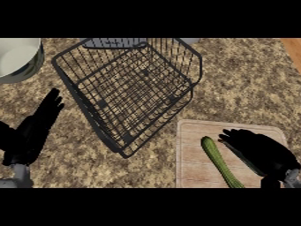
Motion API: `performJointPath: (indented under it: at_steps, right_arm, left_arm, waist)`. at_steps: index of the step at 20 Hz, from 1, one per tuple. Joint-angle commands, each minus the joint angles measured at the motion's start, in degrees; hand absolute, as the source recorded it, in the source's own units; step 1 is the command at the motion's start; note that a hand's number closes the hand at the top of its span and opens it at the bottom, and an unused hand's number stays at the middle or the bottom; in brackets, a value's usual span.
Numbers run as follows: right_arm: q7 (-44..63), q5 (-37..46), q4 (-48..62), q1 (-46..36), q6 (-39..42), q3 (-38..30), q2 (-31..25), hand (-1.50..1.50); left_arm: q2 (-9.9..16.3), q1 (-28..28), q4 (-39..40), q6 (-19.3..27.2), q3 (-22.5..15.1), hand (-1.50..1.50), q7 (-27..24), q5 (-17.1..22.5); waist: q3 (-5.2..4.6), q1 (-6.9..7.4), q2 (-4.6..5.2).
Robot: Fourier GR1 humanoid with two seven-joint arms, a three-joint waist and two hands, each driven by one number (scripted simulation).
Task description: Pick the eggplant from the cutting board and place it in the tiered basket
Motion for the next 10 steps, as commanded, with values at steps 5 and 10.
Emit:
performJointPath:
  at_steps: [5,10]
  right_arm:
    - [-8.14,10.38,9.92,0.27,-10.06,-1.56,4.11,-1.50]
    - [-10.59,11.47,10.63,-2.28,-4.77,-6.40,5.69,-1.50]
  left_arm:
    - [-0.47,-0.29,1.13,-3.22,2.80,0.00,-0.78,-0.05]
    - [-2.57,-0.83,1.08,-3.22,3.44,0.00,0.42,-1.74]
  waist:
    - [0.00,0.04,0.02]
    - [-0.02,-0.03,-0.01]
